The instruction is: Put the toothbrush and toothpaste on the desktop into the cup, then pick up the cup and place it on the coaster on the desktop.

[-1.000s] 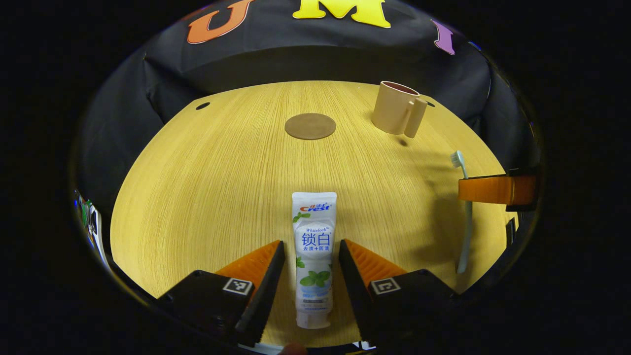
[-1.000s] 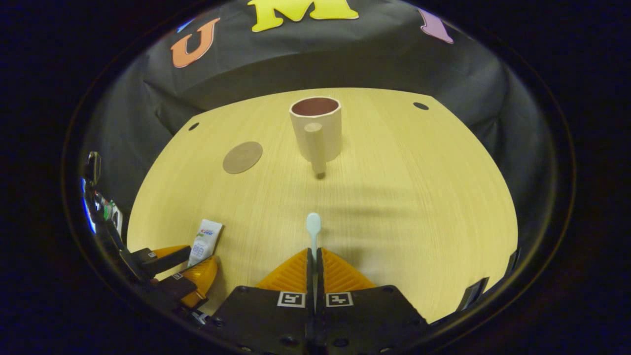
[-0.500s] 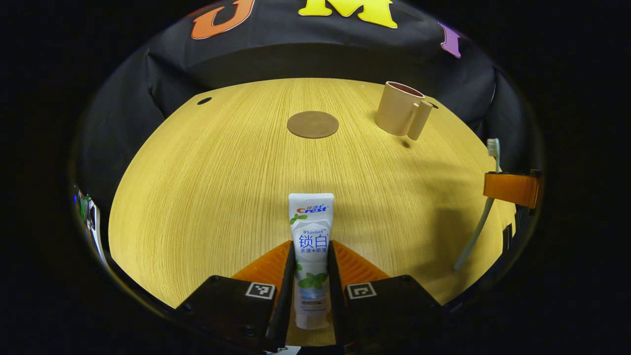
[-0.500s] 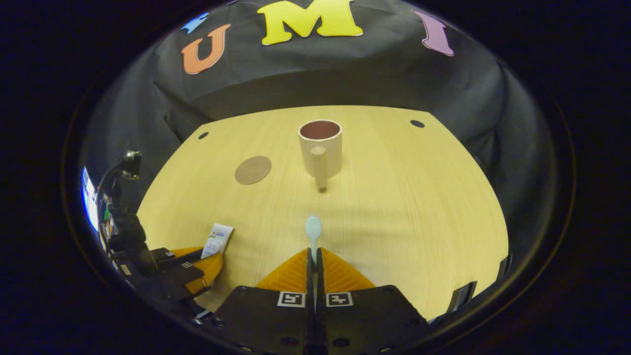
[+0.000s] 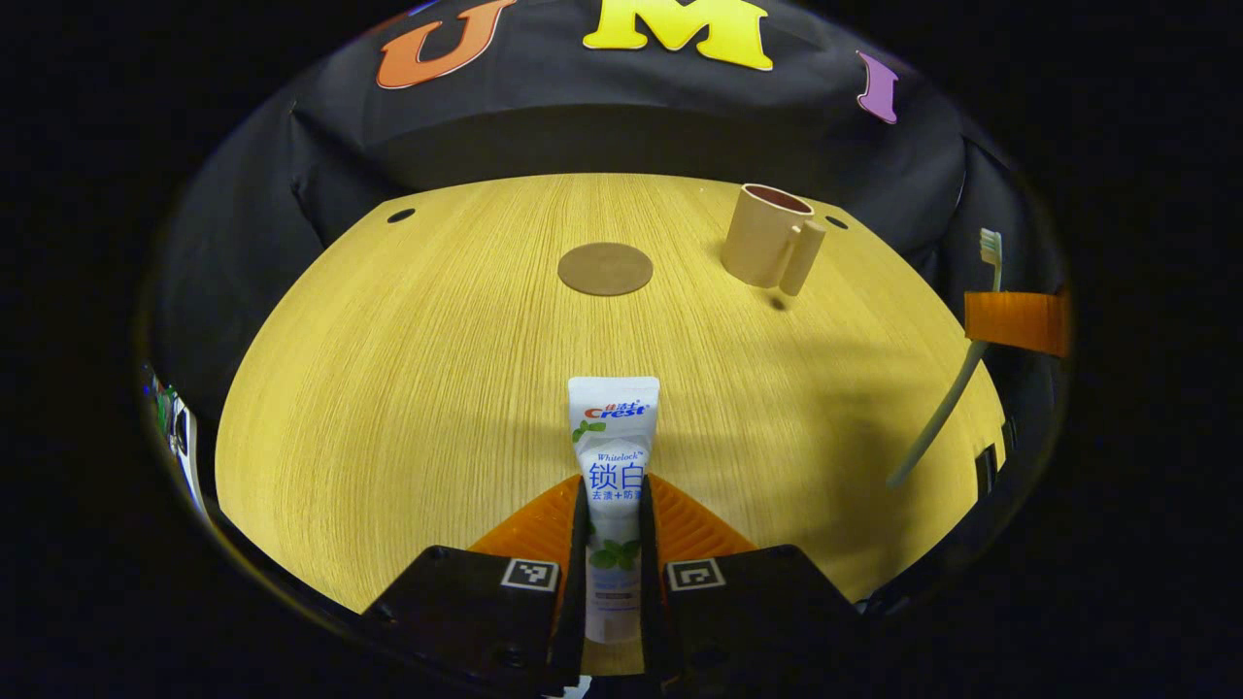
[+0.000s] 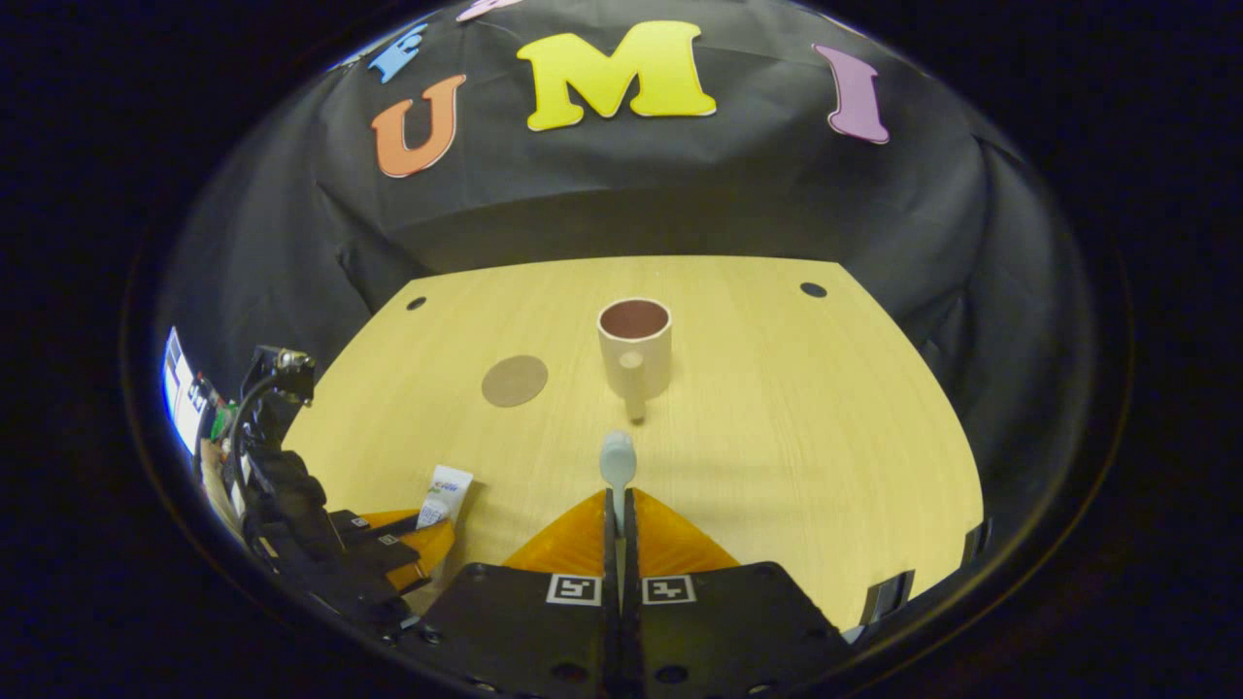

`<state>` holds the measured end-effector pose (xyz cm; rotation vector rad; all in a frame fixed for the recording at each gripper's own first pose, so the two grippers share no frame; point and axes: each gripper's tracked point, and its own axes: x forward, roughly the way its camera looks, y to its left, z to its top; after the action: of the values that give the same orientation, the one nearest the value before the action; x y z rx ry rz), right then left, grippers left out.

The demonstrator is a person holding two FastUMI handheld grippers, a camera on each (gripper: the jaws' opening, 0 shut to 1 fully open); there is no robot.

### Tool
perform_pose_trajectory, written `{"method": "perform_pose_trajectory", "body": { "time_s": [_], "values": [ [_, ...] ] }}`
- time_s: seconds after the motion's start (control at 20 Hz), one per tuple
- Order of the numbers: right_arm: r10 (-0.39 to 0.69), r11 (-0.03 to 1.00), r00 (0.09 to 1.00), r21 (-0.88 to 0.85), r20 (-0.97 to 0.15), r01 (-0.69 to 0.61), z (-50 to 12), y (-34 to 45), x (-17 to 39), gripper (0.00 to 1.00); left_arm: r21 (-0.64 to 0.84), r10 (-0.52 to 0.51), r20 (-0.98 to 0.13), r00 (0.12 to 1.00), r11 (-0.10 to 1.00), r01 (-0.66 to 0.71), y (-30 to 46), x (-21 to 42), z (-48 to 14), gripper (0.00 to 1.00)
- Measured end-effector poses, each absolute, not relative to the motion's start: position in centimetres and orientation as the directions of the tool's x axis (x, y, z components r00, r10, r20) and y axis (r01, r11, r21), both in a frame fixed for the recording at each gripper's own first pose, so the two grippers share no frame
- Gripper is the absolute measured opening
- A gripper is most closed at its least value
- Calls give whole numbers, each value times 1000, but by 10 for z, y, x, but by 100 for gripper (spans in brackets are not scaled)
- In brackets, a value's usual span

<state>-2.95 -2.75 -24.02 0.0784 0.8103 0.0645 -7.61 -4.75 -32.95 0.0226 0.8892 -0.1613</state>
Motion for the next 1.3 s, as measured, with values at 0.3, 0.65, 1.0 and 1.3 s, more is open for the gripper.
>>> {"method": "perform_pose_trajectory", "body": {
  "time_s": [0.3, 0.65, 1.0, 1.3],
  "values": [
    [75, 996, 749, 78, -658, -31, -205, -26, 11, 0, -48, -131, -726, 675, 989, 141, -44, -59, -298, 26],
    [91, 996, 830, 71, -551, -62, -150, -9, 95, 0, -44, -121, -654, 747, 991, 123, -37, -21, -249, 26],
    [93, 996, 907, 44, -410, -81, -116, -2, 178, 0, -46, -109, -627, 771, 994, 102, -26, 0, -237, 26],
    [92, 995, 900, 62, -426, -72, -149, -2, 214, 0, -68, -93, -672, 735, 996, 64, -22, 5, -256, 26]
  ]
}}
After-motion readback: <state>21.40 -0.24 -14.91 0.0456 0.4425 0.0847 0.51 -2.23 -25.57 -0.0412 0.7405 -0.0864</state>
